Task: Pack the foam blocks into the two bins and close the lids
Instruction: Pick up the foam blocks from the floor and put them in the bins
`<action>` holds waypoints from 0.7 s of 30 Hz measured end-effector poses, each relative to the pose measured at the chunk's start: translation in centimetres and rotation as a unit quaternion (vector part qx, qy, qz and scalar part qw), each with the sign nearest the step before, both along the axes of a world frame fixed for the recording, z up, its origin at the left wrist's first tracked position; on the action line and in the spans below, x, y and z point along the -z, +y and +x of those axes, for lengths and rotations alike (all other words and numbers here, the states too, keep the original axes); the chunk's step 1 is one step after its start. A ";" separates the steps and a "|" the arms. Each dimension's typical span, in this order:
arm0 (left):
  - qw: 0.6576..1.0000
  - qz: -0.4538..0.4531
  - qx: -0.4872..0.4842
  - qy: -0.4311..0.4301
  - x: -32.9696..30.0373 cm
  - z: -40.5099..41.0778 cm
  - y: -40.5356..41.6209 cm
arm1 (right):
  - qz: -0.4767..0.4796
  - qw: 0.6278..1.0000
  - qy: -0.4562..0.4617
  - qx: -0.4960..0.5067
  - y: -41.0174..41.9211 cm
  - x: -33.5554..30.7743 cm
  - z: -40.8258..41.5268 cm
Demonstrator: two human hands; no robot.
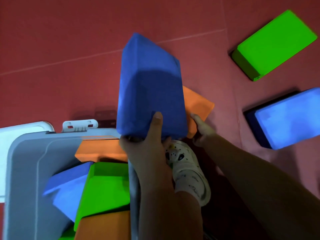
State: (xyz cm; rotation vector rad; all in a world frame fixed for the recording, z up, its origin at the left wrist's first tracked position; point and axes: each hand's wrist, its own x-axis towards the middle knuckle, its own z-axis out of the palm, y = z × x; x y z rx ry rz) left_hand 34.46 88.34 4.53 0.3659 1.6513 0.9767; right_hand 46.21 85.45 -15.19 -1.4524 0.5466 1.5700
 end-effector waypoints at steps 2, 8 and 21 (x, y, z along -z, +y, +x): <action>1.000 0.013 -0.001 -0.005 -1.8 -0.7 0.5 | -0.017 0.999 0.000 0.041 -1.0 -3.7 -0.6; 0.997 0.081 -0.013 -0.014 -7.9 -5.1 -1.4 | 0.050 0.996 -0.040 0.070 -3.8 -13.6 -1.2; 0.950 0.036 -0.297 0.094 -14.3 -19.2 -14.1 | 0.215 0.849 -0.378 -0.301 -4.9 -24.3 -11.1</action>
